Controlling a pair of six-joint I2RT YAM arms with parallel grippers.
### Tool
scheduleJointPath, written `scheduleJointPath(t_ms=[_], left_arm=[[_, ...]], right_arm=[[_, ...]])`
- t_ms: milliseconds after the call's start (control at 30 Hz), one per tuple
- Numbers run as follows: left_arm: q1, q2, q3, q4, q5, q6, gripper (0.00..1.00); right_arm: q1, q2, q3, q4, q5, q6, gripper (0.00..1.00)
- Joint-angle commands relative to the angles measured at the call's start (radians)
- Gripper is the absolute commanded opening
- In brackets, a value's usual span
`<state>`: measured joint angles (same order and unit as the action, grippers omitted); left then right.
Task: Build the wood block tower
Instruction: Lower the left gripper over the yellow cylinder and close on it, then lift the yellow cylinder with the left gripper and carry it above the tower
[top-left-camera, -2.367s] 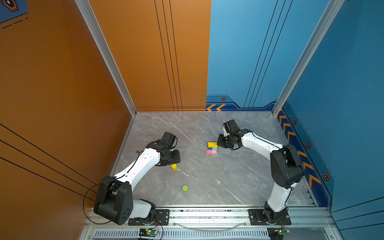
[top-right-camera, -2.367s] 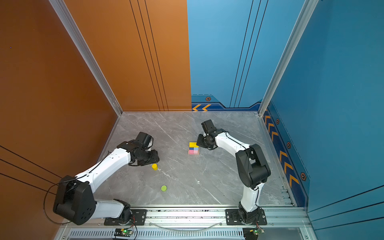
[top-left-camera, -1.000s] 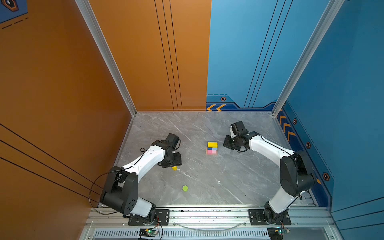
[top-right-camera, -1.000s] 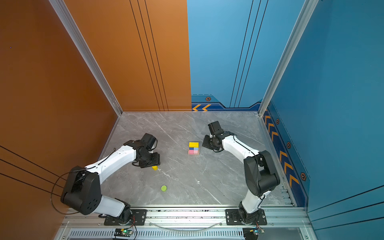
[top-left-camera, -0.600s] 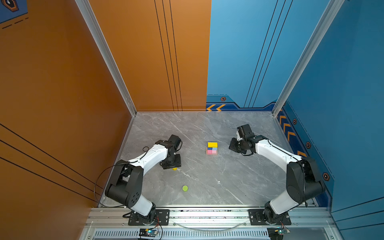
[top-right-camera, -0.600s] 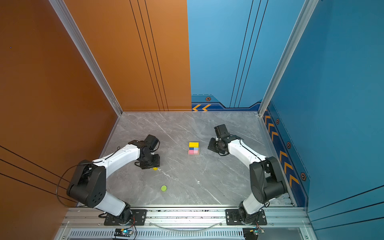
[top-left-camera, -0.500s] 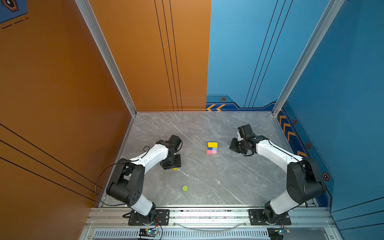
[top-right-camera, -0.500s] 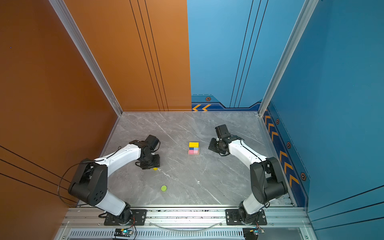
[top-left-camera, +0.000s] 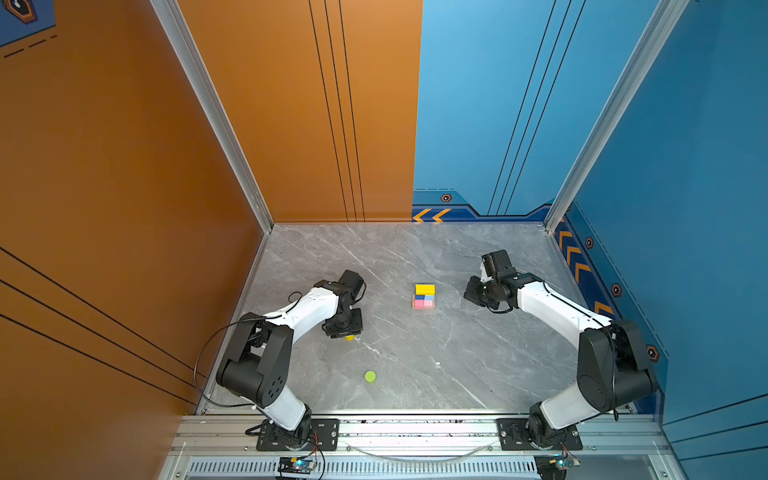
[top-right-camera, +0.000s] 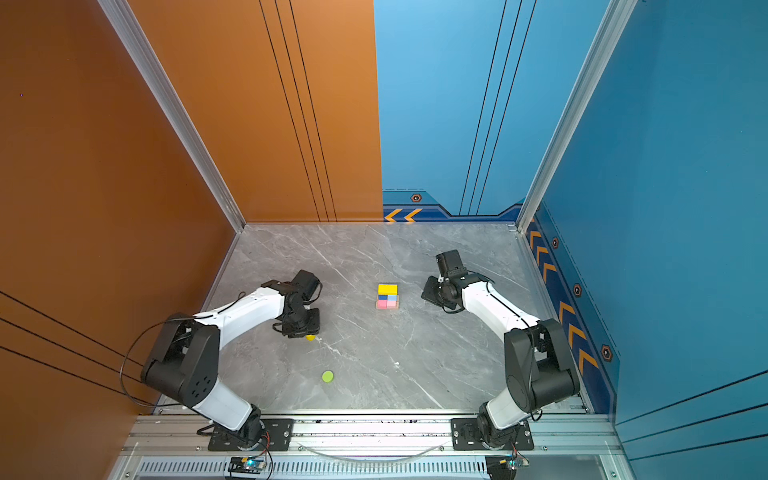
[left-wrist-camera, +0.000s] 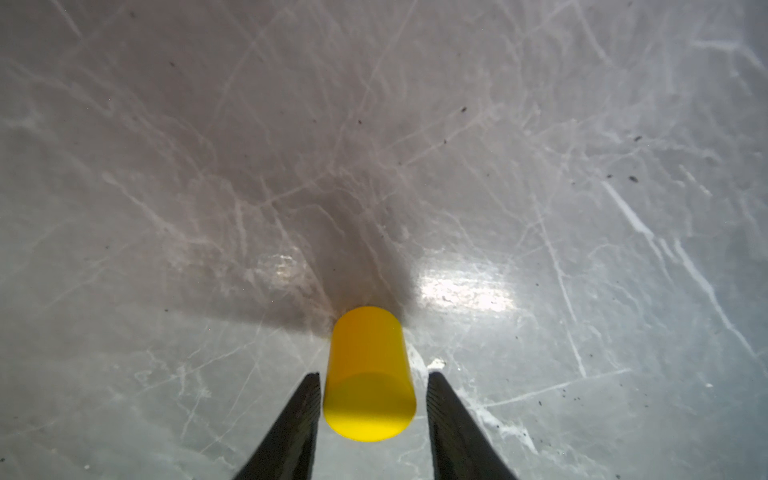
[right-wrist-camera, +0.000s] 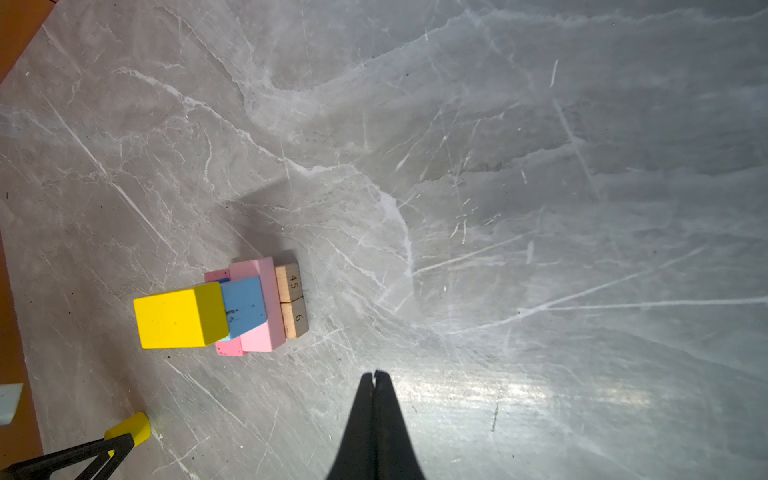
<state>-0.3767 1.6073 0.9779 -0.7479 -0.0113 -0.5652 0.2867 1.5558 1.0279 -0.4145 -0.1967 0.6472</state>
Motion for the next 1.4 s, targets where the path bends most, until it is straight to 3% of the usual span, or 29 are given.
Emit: scheduleJointPath(t_ms=[0, 267, 533, 667, 867, 1367], left_arm=[[-0.008, 0.021, 0.02, 0.001, -0.036, -0.009, 0.42], [-0.011, 0.037, 0.02, 0.011, -0.039, -0.015, 0.33], [-0.015, 0.041, 0.022, 0.009, -0.04, -0.013, 0.13], [-0.02, 0.027, 0.027, 0.009, -0.039, -0.007, 0.04], [-0.036, 0.009, 0.045, -0.013, -0.045, 0.025, 0.0], [-0.144, 0.031, 0.399, -0.189, -0.055, 0.143, 0.0]], right_arm=[[-0.006, -0.026, -0.018, 0.009, 0.023, -0.001, 0.0], [-0.006, -0.027, -0.021, 0.01, 0.022, 0.001, 0.0], [-0.008, -0.031, -0.025, 0.011, 0.026, 0.003, 0.05], [-0.013, -0.037, -0.029, 0.009, 0.026, 0.003, 0.17], [-0.023, -0.047, -0.037, 0.009, 0.022, 0.001, 0.32], [-0.079, -0.097, -0.091, 0.022, -0.023, -0.017, 0.71]])
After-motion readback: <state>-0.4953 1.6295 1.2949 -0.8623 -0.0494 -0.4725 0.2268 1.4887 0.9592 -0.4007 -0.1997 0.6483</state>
